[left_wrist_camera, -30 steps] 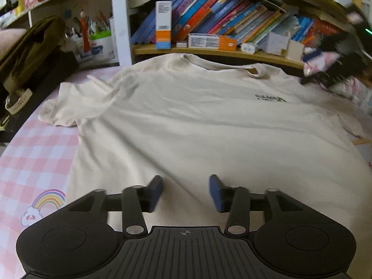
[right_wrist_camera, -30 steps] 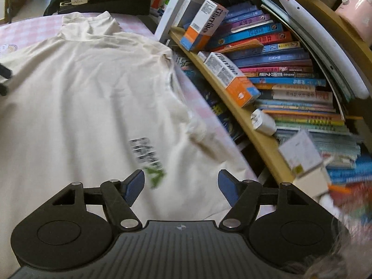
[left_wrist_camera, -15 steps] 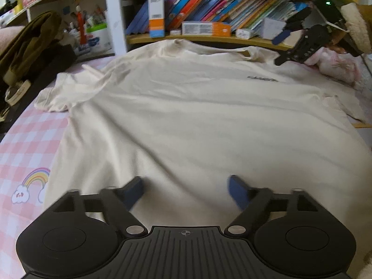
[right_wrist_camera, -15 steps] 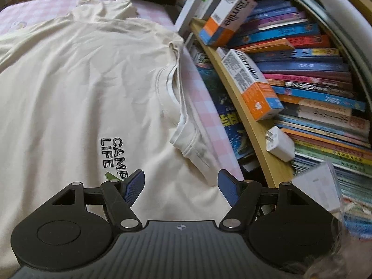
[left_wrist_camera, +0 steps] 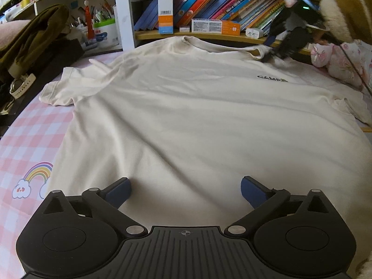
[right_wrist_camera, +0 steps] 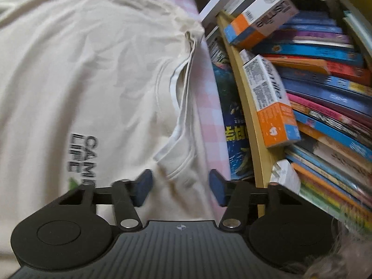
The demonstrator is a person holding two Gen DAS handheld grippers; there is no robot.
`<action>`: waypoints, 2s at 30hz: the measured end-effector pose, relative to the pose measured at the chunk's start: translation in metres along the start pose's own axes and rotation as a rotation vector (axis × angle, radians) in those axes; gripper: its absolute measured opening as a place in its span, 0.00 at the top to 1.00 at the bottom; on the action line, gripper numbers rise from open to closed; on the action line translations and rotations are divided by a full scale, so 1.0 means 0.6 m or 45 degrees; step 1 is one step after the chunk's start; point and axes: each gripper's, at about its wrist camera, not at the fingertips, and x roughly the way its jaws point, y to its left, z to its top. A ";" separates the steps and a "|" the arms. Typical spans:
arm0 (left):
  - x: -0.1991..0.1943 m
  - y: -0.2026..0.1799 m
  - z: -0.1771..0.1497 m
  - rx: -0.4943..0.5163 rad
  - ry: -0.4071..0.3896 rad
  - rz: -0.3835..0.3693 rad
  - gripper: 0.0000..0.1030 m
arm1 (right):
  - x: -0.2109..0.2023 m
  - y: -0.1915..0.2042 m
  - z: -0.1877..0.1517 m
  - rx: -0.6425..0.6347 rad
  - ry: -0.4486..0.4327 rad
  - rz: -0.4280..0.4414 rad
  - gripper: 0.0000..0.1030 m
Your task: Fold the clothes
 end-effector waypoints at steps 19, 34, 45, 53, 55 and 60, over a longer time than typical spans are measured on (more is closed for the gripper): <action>-0.011 0.012 -0.001 0.027 0.037 -0.011 0.00 | 0.093 -0.091 0.006 0.554 0.179 -0.160 0.84; -0.097 0.202 0.006 -0.380 0.038 0.163 0.63 | -0.102 0.053 -0.141 0.939 0.022 -0.136 0.77; -0.102 0.259 -0.044 -0.338 0.172 -0.100 0.67 | -0.319 0.331 -0.269 1.338 0.180 -0.264 0.74; -0.104 0.238 -0.048 -0.131 0.166 -0.147 0.75 | -0.390 0.475 -0.282 1.540 0.236 -0.353 0.74; -0.103 0.234 -0.048 -0.069 0.164 -0.163 0.98 | -0.400 0.500 -0.281 1.565 0.240 -0.377 0.74; -0.105 0.280 -0.032 -0.097 0.138 -0.154 0.99 | -0.402 0.540 -0.280 1.594 0.268 -0.420 0.75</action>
